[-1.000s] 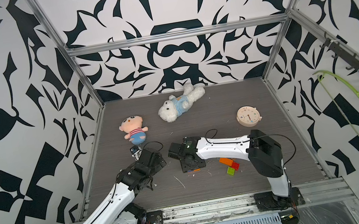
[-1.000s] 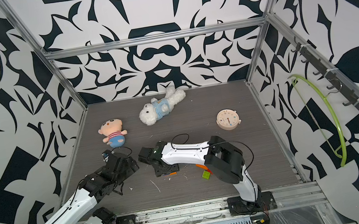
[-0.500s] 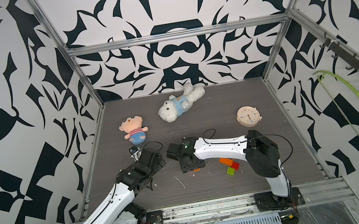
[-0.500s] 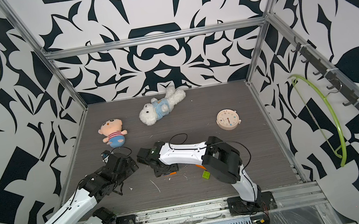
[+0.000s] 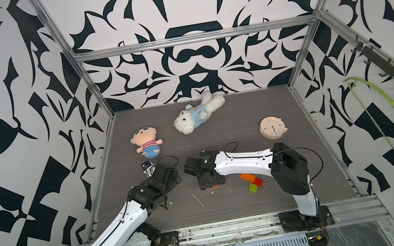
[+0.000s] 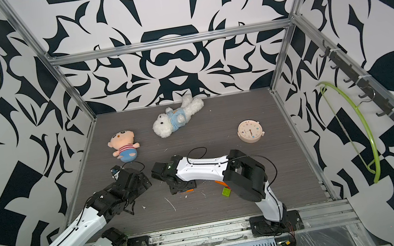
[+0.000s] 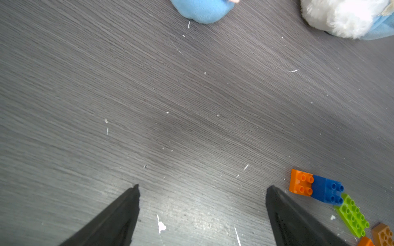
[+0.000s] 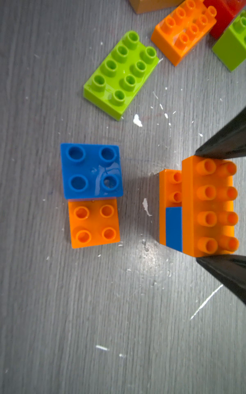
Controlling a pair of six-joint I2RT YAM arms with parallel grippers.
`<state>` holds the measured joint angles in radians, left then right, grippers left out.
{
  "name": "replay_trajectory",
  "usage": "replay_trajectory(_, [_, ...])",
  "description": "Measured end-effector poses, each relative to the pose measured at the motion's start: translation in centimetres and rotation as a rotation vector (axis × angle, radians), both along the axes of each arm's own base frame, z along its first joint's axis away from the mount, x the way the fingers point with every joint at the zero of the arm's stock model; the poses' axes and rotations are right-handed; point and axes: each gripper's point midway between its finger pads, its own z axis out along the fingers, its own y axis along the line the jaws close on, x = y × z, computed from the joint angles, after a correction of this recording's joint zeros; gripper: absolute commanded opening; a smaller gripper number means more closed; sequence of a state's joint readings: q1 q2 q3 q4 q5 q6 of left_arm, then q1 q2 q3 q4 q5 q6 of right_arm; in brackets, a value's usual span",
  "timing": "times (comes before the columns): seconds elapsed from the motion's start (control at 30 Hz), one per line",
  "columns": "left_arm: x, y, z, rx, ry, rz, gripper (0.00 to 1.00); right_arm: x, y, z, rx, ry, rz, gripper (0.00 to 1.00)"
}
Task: Assemble the number 5 with lego
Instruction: Assemble the lego brick with the lego brick.
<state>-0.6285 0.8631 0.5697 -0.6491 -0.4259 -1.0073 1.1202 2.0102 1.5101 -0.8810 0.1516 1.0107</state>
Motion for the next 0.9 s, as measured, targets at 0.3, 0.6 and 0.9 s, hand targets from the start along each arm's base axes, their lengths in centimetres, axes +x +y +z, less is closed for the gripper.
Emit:
replay_trajectory(0.3, [0.00,0.03,0.01,-0.003,0.000,0.007,0.99,0.02,-0.01,0.04,0.005,-0.001,0.000,0.63])
replay_trajectory(0.6, [-0.03,0.04,0.03,-0.006,0.001,0.011,0.99,0.04,0.01,0.09,0.004,-0.001,0.005,0.63])
replay_trajectory(0.9, [-0.06,0.06,0.15,-0.010,-0.003,0.013,0.99,-0.03,0.10,0.00,0.006,0.004,0.016,0.76])
